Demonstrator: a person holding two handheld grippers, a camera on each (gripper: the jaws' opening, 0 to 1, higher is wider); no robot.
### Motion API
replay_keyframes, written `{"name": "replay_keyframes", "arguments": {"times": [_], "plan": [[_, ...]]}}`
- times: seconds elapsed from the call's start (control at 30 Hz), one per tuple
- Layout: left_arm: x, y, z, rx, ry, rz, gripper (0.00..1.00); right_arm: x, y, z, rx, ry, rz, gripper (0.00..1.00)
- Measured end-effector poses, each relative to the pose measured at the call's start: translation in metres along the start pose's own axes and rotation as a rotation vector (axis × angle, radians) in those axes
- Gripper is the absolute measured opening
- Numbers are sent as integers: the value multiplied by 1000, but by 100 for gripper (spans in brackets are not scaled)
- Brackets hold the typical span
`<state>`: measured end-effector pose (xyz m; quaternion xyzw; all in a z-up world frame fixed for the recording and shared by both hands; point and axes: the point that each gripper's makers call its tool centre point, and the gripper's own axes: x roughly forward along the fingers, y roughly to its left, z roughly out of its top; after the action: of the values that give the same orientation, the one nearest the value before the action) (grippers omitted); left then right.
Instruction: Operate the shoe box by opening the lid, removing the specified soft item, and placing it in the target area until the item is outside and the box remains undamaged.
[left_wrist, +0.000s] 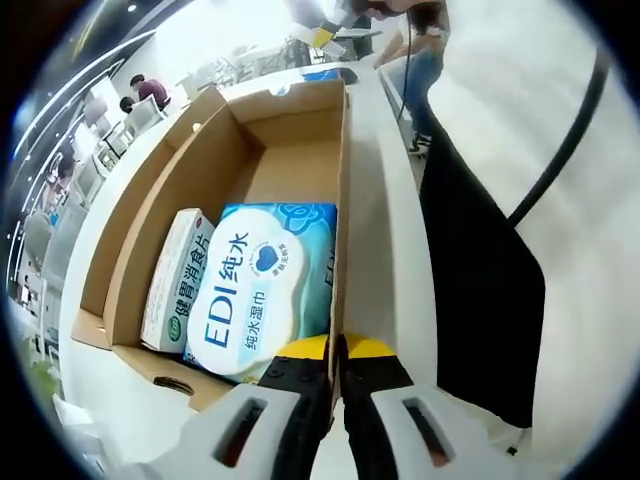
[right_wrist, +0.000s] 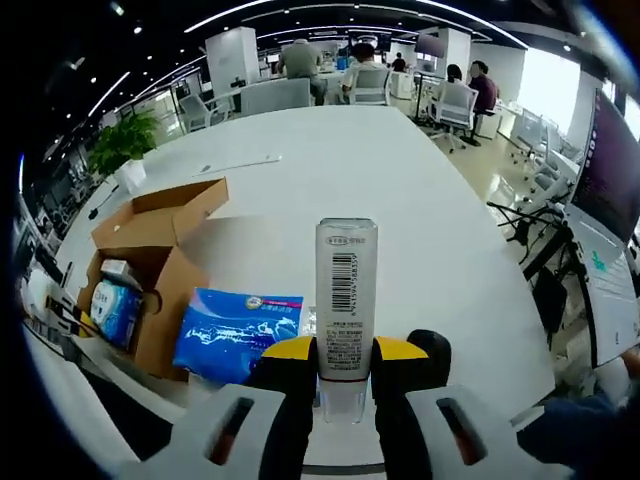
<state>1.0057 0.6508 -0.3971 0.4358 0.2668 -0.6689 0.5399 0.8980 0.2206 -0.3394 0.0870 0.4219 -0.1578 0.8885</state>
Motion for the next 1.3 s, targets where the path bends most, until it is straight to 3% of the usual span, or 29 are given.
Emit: {"name": "replay_keyframes", "arguments": {"times": [0.3,0.4,0.5,0.57,1.3], "plan": [[-1,-1,2,1,-1,-3,2,14,3,-24,-2,62,14,19],[-1,-1,3,0,-1,3,3,13,3,-26,29,59,20,19],[-1,0,2,1,-2,6,3,17,-12,-33,71,69,2,19],[-1,0,3,1,-3,6,3,20,-8,-35,103,57,16,19],[-2,0,4,-9,-1,5,3,63,-4,-46,4,145,32,19]]}}
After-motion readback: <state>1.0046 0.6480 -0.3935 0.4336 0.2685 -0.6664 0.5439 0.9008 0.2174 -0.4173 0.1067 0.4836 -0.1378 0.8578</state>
